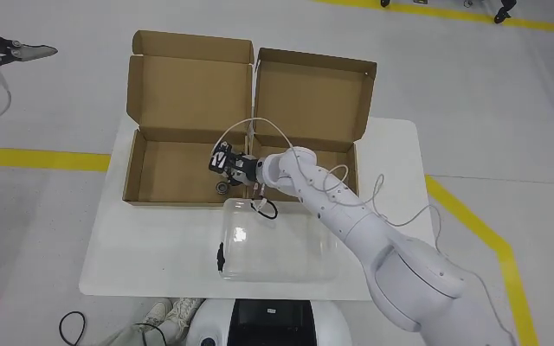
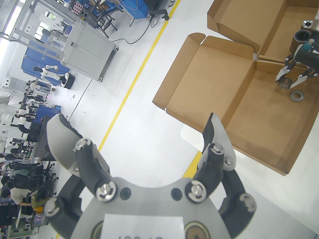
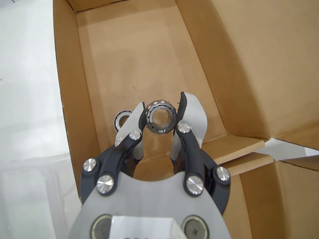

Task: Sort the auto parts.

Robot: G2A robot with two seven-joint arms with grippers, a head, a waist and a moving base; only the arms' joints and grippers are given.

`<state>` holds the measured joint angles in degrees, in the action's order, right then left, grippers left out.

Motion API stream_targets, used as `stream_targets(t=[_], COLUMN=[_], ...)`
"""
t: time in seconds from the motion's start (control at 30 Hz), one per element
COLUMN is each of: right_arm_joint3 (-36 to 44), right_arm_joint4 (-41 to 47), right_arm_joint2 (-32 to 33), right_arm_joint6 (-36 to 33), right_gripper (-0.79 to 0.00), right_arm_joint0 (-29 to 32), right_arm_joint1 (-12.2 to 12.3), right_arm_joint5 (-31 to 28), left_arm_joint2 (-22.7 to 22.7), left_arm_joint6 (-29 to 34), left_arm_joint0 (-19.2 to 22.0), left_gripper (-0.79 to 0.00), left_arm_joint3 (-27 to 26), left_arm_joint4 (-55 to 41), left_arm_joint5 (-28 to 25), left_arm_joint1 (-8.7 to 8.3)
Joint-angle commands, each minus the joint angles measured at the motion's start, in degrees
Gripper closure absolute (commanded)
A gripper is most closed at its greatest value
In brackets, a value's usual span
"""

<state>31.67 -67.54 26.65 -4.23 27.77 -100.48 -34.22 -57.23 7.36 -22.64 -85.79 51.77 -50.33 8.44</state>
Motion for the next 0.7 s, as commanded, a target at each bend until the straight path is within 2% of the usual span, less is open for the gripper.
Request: stream_targets(t=[0.0, 0.17, 0.3, 0.4, 0.47, 0.67], right_arm_joint3=[-1.0, -3.2, -4.6, -5.4, -5.8, -5.1], right_arm_joint4=[0.0, -0.2, -0.7, -1.2, -1.6, -3.1], right_arm_joint2=[0.0, -0.1, -0.1, -0.1, -0.1, 0.2], right_arm_joint6=[0.3, 1.1, 2.3, 3.6, 4.5, 8.7], right_gripper=[-0.157, -0.169, -0.215, -0.292, -0.311, -0.292], right_arm_joint0=[-0.3, -0.9, -1.2, -1.3, -1.2, -0.9], right_arm_joint1=[-0.4, -1.5, -2.1, -2.5, -2.7, -2.7], right_arm_joint5=[-0.2, -0.5, -0.3, -0.3, -0.2, -0.6], left_arm_joint2=[0.0, 0.0, 0.0, 0.0, 0.0, 0.0], left_arm_joint6=[0.0, 0.0, 0.0, 0.0, 0.0, 0.0], left_arm_joint0=[0.0, 0.0, 0.0, 0.0, 0.0, 0.0], left_gripper=[-0.785, -0.785, -0.785, -0.785, -0.785, -0.785], left_arm_joint3=[0.0, 0.0, 0.0, 0.0, 0.0, 0.0], left_arm_joint4=[0.0, 0.0, 0.0, 0.0, 0.0, 0.0], left_arm_joint5=[0.0, 0.0, 0.0, 0.0, 0.0, 0.0], left_arm_joint1=[0.0, 0.0, 0.0, 0.0, 0.0, 0.0])
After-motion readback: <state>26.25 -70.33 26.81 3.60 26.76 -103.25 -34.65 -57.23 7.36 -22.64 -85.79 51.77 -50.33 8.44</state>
